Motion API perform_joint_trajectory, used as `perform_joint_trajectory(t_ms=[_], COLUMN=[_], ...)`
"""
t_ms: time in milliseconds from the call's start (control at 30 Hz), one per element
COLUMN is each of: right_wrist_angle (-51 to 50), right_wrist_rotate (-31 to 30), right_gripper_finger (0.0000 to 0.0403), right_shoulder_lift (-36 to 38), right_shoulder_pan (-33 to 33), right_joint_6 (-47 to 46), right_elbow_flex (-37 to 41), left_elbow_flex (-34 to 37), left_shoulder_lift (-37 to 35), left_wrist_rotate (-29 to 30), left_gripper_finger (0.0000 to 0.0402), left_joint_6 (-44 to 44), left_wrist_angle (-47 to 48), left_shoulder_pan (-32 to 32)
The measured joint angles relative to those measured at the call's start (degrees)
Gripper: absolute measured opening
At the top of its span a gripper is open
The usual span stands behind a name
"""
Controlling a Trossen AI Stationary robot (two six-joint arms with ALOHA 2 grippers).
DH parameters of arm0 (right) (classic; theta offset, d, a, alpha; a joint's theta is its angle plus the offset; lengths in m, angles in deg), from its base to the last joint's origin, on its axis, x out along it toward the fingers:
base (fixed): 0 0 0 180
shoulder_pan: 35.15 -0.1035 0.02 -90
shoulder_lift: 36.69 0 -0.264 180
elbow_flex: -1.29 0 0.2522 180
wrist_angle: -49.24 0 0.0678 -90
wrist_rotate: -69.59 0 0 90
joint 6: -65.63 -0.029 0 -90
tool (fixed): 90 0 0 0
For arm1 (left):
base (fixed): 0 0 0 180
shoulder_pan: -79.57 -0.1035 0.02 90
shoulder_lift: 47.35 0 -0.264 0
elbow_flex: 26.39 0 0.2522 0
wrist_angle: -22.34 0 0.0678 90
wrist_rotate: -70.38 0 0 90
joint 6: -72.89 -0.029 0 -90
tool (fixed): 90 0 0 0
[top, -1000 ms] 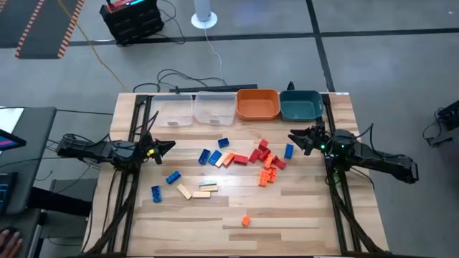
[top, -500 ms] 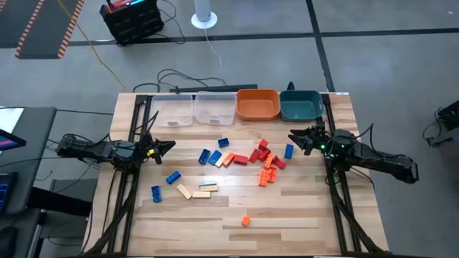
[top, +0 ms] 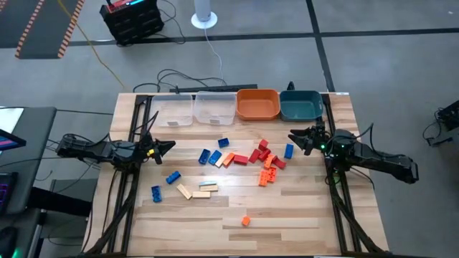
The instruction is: Sort blocks
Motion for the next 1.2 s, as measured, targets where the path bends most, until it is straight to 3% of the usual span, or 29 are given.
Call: perform_joint_trajectory(t_ms=[800, 1200], right_wrist_angle=[0.0, 0.0], right_wrist_rotate=[0.0, 0.0], right_gripper_finger=[0.0282, 0.0282], right_shoulder_lift=[0.0, 0.0], right_shoulder_pan=[0.0, 0.0], right_joint_6=[0.0, 0.0], right_elbow_flex=[0.0, 0.0], left_elbow_flex=[0.0, 0.1], left_shoulder_lift=[0.0, 0.0], left_wrist_rotate=[0.0, 2.7], left_gripper_finger=[0.0037, 0.0037], left_joint_6=[0.0, -0.1], left_wrist_angle=[0.9, -4.5], left_shoulder_pan=[0.0, 0.0])
